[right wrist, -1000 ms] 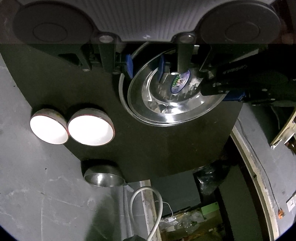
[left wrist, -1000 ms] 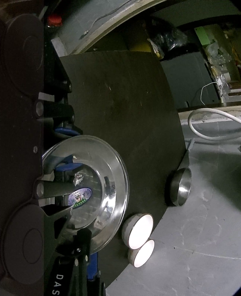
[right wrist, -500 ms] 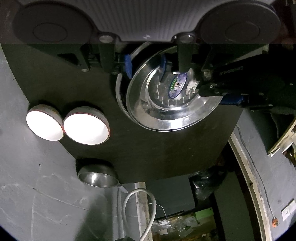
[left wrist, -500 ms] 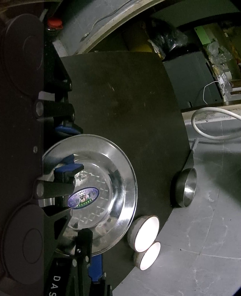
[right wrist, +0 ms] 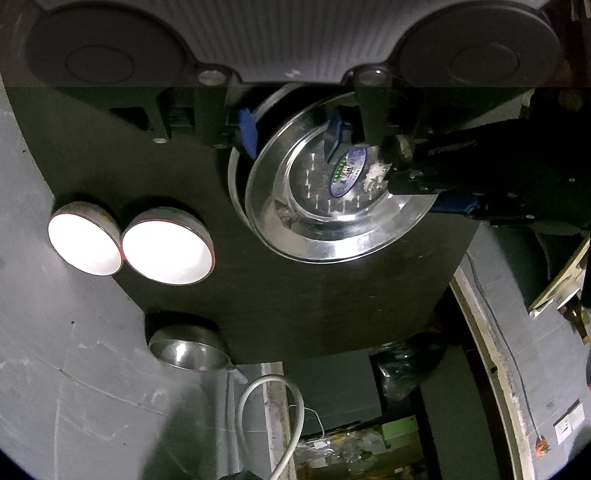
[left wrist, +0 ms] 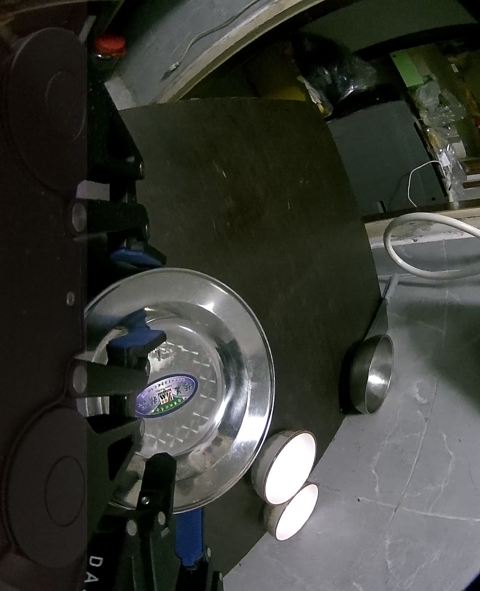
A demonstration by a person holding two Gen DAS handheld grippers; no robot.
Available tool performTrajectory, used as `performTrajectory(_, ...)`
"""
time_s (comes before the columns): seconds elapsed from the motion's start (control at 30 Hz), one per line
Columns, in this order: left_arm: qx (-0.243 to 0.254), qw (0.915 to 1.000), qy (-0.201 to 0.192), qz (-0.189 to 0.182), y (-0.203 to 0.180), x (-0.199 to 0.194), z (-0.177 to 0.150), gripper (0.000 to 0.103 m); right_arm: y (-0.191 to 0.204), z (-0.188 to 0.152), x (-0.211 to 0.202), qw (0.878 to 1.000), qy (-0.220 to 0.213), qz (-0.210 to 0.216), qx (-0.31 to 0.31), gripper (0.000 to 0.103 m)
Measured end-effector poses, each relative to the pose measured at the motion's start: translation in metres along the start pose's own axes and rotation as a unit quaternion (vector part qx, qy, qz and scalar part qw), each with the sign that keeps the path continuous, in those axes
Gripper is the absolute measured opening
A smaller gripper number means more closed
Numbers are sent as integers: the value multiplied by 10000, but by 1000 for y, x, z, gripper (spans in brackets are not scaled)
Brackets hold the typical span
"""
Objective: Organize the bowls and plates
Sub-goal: 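Lower the labeled plate onto the large steel plate and open both grippers, then move both grippers to the steel mixing bowl by the wall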
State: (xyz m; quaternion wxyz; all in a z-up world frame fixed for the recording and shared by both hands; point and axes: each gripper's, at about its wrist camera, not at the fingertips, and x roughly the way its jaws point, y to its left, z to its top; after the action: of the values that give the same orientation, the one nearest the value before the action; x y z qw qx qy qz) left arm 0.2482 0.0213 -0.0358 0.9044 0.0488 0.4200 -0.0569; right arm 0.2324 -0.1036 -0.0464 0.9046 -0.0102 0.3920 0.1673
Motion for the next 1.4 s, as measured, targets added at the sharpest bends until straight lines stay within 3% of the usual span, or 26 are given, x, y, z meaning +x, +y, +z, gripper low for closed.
performTrajectory(0.03, -5, 10000, 9, -6, 0, 0, 0, 44, 1, 0, -1, 10000, -11, -49, -39, 53)
performTrajectory(0.17, -74, 10000, 21, -26, 3, -1, 1, 50, -1, 2, -3, 9999, -26, -96, -114, 57)
performTrajectory(0.27, -178, 9998, -17, -56, 5, -2, 3, 66, -6, 3, -3, 9999, -14, -123, -86, 62)
performTrajectory(0.33, -292, 9995, -96, -56, 7, -4, 4, 84, -10, 4, -5, 9999, -25, -139, -64, 72)
performTrajectory(0.5, -580, 9978, -320, 100, 12, -6, 17, 101, -22, 8, -10, 9998, -112, -190, 23, 90)
performTrajectory(0.6, -655, 9967, -431, 214, 13, -2, 32, 101, -34, 15, -11, 9996, -173, -199, 99, 100)
performTrajectory(0.7, -707, 9954, -576, 292, 13, 1, 50, 101, -47, 25, -11, 9995, -218, -187, 149, 103)
performTrajectory(0.87, -714, 9932, -853, 355, 10, 9, 87, 102, -65, 47, -8, 9993, -298, -197, 82, 103)
performTrajectory(1.07, -705, 9896, -1183, 425, 7, 25, 137, 102, -87, 87, 5, 9983, -573, 76, 38, 103)
performTrajectory(1.4, -647, 9875, -1356, 483, -1, 94, 209, 102, -127, 146, 72, 9945, -855, 221, 567, 103)
